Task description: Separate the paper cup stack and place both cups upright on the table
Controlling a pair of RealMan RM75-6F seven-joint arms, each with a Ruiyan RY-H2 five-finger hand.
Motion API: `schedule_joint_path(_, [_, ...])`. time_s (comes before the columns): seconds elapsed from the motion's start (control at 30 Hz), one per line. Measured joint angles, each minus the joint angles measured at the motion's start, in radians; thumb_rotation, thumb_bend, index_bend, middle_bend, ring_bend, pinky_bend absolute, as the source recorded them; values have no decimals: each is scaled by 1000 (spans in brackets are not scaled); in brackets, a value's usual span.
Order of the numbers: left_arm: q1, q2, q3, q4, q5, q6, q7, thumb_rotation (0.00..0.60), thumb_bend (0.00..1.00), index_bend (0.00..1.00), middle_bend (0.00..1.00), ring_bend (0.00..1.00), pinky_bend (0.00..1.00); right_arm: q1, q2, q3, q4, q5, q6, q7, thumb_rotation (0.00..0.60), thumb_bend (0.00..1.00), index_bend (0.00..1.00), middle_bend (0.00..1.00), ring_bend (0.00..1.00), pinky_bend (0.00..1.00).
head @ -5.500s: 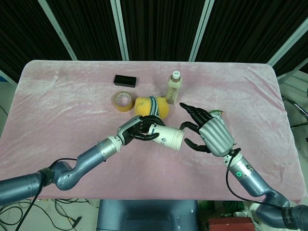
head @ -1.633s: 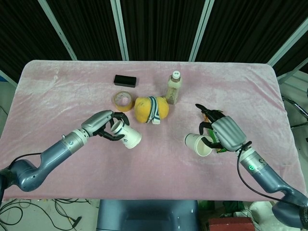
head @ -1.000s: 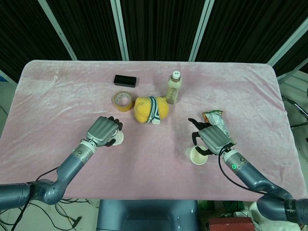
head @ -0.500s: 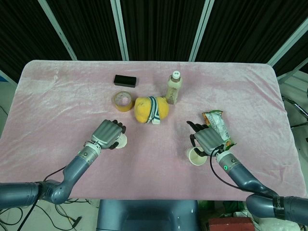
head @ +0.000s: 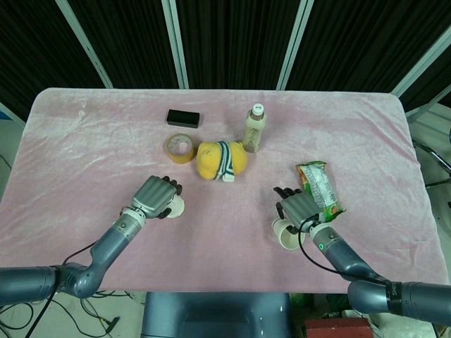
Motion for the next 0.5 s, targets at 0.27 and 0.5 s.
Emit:
schedule_joint_path(0.27, [1,4,5,4,-1,-1,-9,600,309,359,339,264,493,30,13,-14,-35,60,20,-33,600,225,297,0,98,198])
schedule_joint_path(0.5, [-1,4,8,-1,0,-1,-11,600,270,325,313,234,476,52,32,-17,-68,93,29,-42,600,223,252,0,100,198])
